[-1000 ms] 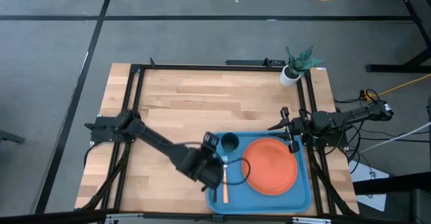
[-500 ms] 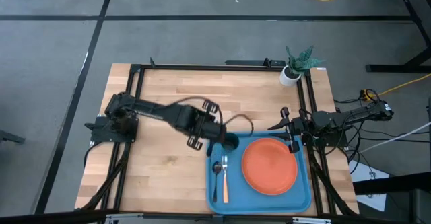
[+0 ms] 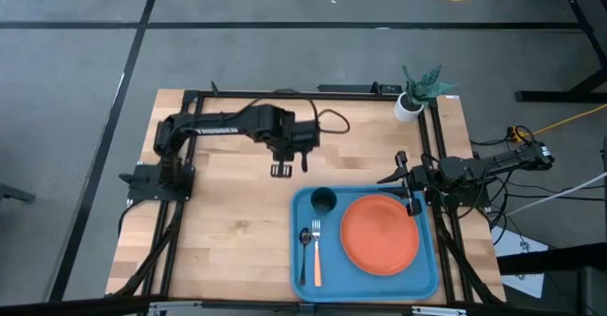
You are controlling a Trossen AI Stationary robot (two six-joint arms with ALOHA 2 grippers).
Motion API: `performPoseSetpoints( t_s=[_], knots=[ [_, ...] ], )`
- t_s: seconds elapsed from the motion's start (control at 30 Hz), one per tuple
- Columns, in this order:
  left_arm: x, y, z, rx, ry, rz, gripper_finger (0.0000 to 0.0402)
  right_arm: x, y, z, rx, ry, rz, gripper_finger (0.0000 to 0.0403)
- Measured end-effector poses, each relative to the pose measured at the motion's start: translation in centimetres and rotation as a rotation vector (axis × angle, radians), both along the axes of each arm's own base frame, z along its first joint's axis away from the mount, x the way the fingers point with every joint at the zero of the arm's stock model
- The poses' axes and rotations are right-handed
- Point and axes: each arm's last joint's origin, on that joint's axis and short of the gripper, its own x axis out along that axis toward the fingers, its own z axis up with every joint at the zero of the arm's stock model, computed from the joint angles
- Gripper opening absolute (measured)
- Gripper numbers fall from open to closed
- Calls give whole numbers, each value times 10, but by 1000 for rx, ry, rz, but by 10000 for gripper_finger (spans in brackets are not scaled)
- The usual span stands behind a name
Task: Pick and place plate/cup/fork/spoon on tray
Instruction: Return to Home Position
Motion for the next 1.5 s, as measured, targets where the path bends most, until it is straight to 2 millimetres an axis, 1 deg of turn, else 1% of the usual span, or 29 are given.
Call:
performPoseSetpoints(
  t_s=[0.1, 0.3, 0.4, 0.47, 0.6, 0.67, 0.77, 0.87, 0.93, 1.03, 1.17, 1.3, 1.4, 1.5],
  knots=[
    [-2, 10, 0, -27, 11, 32, 98, 0, 0, 0, 0, 0, 0, 90],
    [-4, 27, -1, -128, 19, -48, 98, 0, 0, 0, 0, 0, 0, 90],
    [-7, 38, -1, -153, 26, -26, 98, 0, 0, 0, -1, 0, 0, 90],
    [-8, 43, -5, -162, 38, 5, 98, 0, 0, 0, 0, 0, -1, 90],
    [-15, 46, -20, -188, 104, 93, 98, 0, 0, 0, 0, 0, 0, 90],
    [-22, 45, -25, -194, 128, 109, 98, 0, 0, 0, 0, 0, 0, 90],
    [-37, 41, -29, -192, 91, 101, 98, 0, 0, 0, 0, 1, 0, 90],
    [-59, 35, -29, -177, -9, 84, 98, 0, 0, 0, -1, 0, 0, 90],
    [-78, 31, -28, -165, -95, 75, 98, 0, 0, 0, 0, 1, 0, 90],
    [-104, 27, -28, -141, -252, 63, 98, 0, 0, 0, 0, 0, -1, 90],
    [-132, 21, -31, -117, -464, 51, 98, 0, 0, 0, 0, 0, 0, 90],
    [-154, 16, -39, -126, -649, 25, 98, 0, 0, 0, 0, 0, 0, 90],
    [-166, 13, -49, -122, -758, 9, 98, 0, 0, 0, -1, 0, 0, 90],
    [-175, 12, -59, -136, -867, 43, 98, 0, 0, 0, 0, 0, 0, 90]
  ],
)
